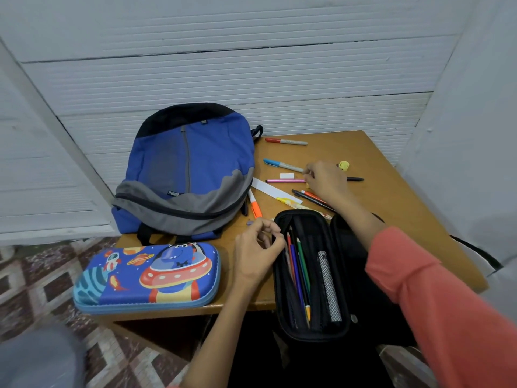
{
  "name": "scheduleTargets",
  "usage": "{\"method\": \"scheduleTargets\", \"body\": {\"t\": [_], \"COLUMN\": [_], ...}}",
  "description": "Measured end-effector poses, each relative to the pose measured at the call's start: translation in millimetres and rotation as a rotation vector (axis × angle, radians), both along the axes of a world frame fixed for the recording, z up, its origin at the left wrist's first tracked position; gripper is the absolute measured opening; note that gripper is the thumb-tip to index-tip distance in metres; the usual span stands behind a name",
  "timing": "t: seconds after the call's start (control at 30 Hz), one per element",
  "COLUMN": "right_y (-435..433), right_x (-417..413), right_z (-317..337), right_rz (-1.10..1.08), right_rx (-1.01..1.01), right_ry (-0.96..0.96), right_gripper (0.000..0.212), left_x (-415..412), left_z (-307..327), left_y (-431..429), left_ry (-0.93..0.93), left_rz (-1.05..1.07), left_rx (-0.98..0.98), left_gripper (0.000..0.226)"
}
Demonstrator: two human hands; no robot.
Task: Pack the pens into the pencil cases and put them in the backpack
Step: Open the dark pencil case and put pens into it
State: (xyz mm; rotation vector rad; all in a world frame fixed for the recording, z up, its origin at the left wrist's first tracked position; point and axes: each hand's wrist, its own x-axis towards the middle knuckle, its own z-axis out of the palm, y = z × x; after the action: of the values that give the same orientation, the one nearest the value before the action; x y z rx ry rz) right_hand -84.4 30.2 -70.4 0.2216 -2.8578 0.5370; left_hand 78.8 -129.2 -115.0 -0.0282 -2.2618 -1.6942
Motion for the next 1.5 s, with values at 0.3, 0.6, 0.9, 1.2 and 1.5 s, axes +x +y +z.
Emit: {"method": "scheduleTargets", "body": {"t": [0.3, 0.6, 0.9, 1.2, 1.5], "right_y": [-16, -3, 40, 63, 9], "right_x": [-12, 14, 63, 81, 106], "right_z": [-12, 22, 50, 43, 10], "right_rz": [0.019, 0.211, 0.233, 0.248, 0.2], "right_rx": [0.164, -0.599, -0.962, -1.254, -1.128], "right_ry": [0.037, -0.107, -0.357, -0.449, -0.481], "right_gripper": [0.014, 0.004, 0.02, 0.044, 0.043], "left_x": [1, -1, -3, -3, -3], "left_z": [1, -1, -3, -4, -1], "left_y": [0, -1, -1, -2, 0], "left_ry": [0.005, 0.01, 0.008, -0.013, 0.001], "left_rz": [-0.004, -0.003, 0.002, -0.01, -0.004], "left_rx": [0.003, 0.049, 0.083, 0.085, 0.088], "left_gripper": [0.011, 0.014, 0.016, 0.015, 0.018]}}
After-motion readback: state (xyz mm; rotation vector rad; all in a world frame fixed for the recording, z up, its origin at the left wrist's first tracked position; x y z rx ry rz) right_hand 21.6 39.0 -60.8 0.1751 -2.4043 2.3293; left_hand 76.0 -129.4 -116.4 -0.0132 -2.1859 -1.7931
